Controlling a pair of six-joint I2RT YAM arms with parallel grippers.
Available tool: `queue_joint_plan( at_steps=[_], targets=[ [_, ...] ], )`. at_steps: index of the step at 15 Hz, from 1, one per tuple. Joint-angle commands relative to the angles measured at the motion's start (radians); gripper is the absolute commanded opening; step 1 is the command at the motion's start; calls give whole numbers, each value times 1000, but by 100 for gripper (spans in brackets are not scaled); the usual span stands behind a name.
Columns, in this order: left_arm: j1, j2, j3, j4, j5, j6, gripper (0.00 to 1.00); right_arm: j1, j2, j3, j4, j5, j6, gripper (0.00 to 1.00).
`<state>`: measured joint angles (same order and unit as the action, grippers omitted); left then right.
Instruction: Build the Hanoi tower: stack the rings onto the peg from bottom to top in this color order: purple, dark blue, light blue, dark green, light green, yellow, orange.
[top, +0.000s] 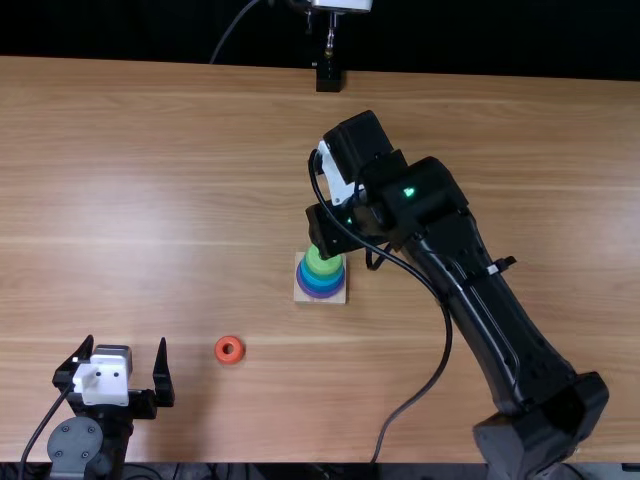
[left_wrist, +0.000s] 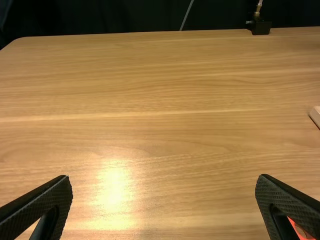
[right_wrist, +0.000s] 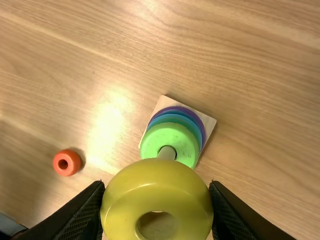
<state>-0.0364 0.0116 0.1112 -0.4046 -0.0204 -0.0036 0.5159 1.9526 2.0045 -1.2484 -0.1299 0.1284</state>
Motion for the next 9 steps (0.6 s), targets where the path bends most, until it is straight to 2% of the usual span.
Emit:
queue_joint_plan(
  at_steps=[1,7,8,9],
  targets=[
    [9,-12,-111,-74,0,4,100,-13,26,22,5,7,-5,0],
    [9,-12,-111,-74,2,4,100,-8,63,16,1,7,-7,0],
    [9,-12,-111,-74,0,4,100,-5,68,16,-10,7,-12,10],
    [9,-12,-111,-74,2,4,100,-4,71,16,-27,7,-9,58]
  ],
)
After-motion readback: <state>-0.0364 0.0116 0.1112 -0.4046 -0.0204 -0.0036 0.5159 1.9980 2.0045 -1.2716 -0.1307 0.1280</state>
